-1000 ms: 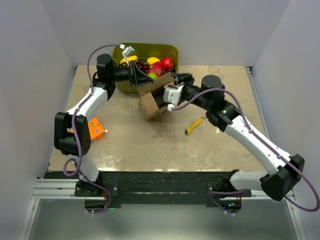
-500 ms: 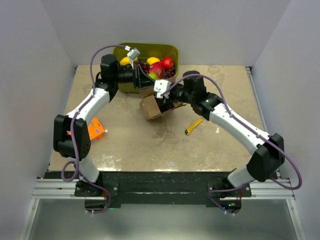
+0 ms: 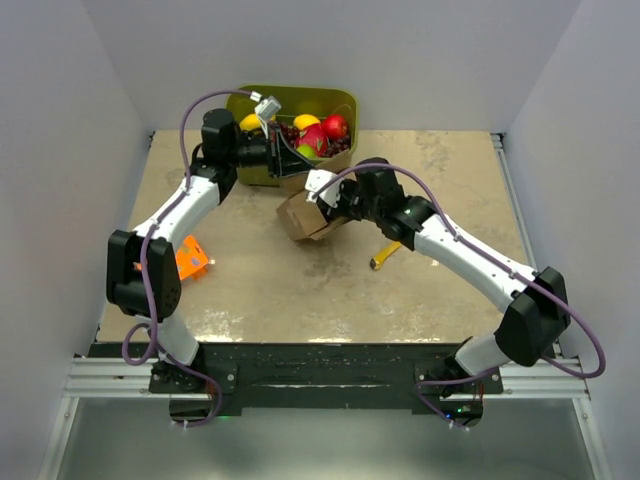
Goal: Unpack the express box
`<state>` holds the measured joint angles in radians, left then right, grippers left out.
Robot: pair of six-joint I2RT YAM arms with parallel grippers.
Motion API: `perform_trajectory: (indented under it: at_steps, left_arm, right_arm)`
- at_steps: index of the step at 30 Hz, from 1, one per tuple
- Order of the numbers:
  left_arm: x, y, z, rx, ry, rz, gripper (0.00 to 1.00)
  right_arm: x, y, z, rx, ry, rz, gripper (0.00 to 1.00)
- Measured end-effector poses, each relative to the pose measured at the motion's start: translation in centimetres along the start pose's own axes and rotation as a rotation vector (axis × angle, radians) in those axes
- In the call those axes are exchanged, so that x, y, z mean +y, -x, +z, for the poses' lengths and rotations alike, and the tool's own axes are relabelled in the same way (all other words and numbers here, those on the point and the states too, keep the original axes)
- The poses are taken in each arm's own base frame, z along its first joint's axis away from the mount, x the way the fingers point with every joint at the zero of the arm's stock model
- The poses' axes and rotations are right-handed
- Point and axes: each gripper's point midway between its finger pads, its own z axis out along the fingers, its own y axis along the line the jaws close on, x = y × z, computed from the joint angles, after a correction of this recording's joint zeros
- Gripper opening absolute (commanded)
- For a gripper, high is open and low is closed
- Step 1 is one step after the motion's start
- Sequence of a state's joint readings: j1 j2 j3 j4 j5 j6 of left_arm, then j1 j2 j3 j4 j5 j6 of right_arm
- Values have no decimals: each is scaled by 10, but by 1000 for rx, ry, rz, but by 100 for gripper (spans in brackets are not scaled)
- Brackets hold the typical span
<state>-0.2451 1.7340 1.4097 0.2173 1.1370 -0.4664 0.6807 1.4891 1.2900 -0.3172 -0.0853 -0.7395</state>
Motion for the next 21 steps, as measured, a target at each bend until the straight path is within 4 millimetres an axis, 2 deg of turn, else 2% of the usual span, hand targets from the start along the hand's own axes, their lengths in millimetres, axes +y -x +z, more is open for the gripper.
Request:
perform_trajectory:
  at_steps: [3, 9, 13, 17, 21]
  left_arm:
    - [1, 0, 2, -1, 5, 13, 0]
    - [0, -1, 5, 1, 6, 39, 0]
    - [-1, -3, 6, 9, -1, 48, 0]
    - [-4, -5, 5, 19, -13, 49, 0]
    - [-4, -5, 6, 20, -14, 60, 0]
  right_arm:
    - [-15, -6, -2, 42, -83, 10, 22]
    - [-22, -9, -6, 70, -129, 18, 22]
    - [-34, -10, -18, 78, -171, 13, 22]
    - [-61, -27, -35, 113, -243, 25, 22]
    - [-75, -45, -40, 139, -257, 35, 23]
